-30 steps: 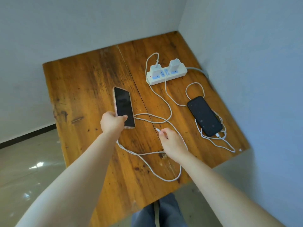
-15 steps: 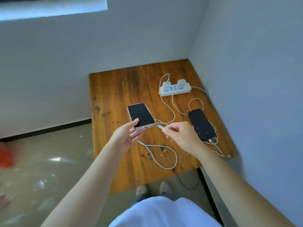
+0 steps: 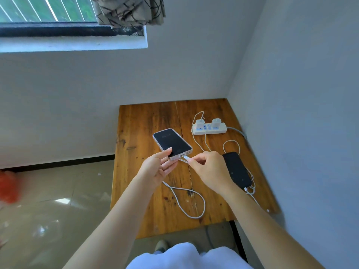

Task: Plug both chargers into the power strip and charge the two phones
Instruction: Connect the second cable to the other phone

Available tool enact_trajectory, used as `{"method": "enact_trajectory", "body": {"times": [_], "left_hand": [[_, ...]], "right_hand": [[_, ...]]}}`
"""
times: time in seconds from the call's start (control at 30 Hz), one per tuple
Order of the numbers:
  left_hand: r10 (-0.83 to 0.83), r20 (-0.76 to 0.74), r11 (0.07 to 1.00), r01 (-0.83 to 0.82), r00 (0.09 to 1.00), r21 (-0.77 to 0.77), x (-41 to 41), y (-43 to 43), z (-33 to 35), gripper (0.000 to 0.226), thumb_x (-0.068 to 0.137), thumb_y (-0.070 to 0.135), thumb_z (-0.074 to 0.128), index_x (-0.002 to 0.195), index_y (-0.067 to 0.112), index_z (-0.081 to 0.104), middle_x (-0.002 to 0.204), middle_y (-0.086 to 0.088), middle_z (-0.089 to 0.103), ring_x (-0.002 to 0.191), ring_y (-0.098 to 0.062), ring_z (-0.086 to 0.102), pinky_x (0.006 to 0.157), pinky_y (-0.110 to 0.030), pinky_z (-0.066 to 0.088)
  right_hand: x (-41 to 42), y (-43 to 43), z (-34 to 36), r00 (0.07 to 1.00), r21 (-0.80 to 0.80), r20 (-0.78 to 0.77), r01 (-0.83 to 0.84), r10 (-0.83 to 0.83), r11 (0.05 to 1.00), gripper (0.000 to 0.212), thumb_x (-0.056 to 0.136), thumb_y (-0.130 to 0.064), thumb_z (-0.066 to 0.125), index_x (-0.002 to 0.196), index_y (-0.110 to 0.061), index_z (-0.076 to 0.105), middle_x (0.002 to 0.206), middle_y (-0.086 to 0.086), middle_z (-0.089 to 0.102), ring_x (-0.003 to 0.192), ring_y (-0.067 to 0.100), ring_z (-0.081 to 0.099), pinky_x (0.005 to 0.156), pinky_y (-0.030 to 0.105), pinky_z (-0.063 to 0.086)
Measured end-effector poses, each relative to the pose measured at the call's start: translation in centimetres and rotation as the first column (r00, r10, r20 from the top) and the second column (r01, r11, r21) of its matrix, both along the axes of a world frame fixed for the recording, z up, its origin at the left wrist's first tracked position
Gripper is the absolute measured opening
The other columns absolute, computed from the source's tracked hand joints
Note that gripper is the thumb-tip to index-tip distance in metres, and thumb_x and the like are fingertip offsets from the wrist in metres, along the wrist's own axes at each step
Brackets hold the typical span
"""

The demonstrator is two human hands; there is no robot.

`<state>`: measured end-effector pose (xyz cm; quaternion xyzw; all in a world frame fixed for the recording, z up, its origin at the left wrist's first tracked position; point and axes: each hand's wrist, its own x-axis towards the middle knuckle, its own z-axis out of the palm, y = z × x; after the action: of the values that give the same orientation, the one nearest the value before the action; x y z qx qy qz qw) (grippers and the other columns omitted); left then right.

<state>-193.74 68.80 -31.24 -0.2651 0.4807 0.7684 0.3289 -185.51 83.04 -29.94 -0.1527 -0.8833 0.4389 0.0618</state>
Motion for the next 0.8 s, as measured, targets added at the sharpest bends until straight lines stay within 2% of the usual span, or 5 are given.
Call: {"method": "enact_trajectory", "body": {"times": [0.1,0.2,0.4,0.57,0.8], "left_hand": [[0.004,-0.016,1.000,-0.004,1.000,-0.006,0.26,-0.04,0.17,0.030,0.085,0.011,0.069,0.112,0.009,0.055,0.108,-0.018,0.072,0.084,-0.027,0.075,0.072,-0.031,0.061],[0.012,-0.038,1.000,-0.013,0.999,-0.028,0.51,0.07,0.22,0.025,0.086,0.010,0.069,0.107,0.009,0.055,0.104,-0.018,0.072,0.081,-0.026,0.075,0.072,-0.031,0.061],[-0.016,-0.084,0.994,0.007,0.996,-0.105,0.94,0.32,-0.05,0.026,0.086,0.012,0.069,0.108,0.009,0.057,0.109,-0.018,0.071,0.085,-0.025,0.075,0.090,-0.038,0.056],[-0.015,-0.071,0.993,0.007,0.997,-0.117,1.01,0.29,-0.08,0.020,0.086,0.012,0.069,0.101,0.010,0.057,0.109,-0.018,0.071,0.085,-0.025,0.075,0.090,-0.038,0.056],[-0.048,-0.102,0.987,0.031,0.994,-0.158,0.81,0.71,-0.16,0.016,0.085,0.013,0.070,0.097,0.011,0.060,0.105,-0.017,0.072,0.082,-0.024,0.075,0.087,-0.036,0.057]], "right_hand": [[0.07,-0.41,0.02,1.000,0.038,-0.022,0.010,-0.009,0.999,0.016,0.088,-0.031,0.063,0.084,-0.021,0.074,0.065,-0.020,0.059,0.065,0.002,0.061,0.045,0.005,0.041],[0.06,-0.84,-0.04,0.999,0.110,-0.030,0.022,-0.019,0.994,0.017,0.088,-0.029,0.062,0.086,-0.018,0.074,0.067,-0.016,0.058,0.061,0.004,0.059,0.045,0.006,0.038],[0.19,-1.03,0.00,1.000,0.171,-0.011,-0.009,0.011,0.985,0.020,0.090,-0.026,0.060,0.083,-0.014,0.073,0.069,-0.005,0.059,0.058,0.009,0.057,0.048,0.012,0.040],[0.22,-0.91,0.02,0.999,0.148,-0.006,-0.041,0.042,0.988,0.018,0.089,-0.025,0.061,0.085,-0.014,0.074,0.070,-0.008,0.057,0.060,0.008,0.057,0.050,0.011,0.041],[-0.20,-0.79,-0.05,0.999,0.135,0.034,0.003,-0.008,0.991,0.020,0.089,-0.028,0.061,0.076,-0.019,0.072,0.061,-0.005,0.062,0.054,0.011,0.060,0.045,0.014,0.046]]}}
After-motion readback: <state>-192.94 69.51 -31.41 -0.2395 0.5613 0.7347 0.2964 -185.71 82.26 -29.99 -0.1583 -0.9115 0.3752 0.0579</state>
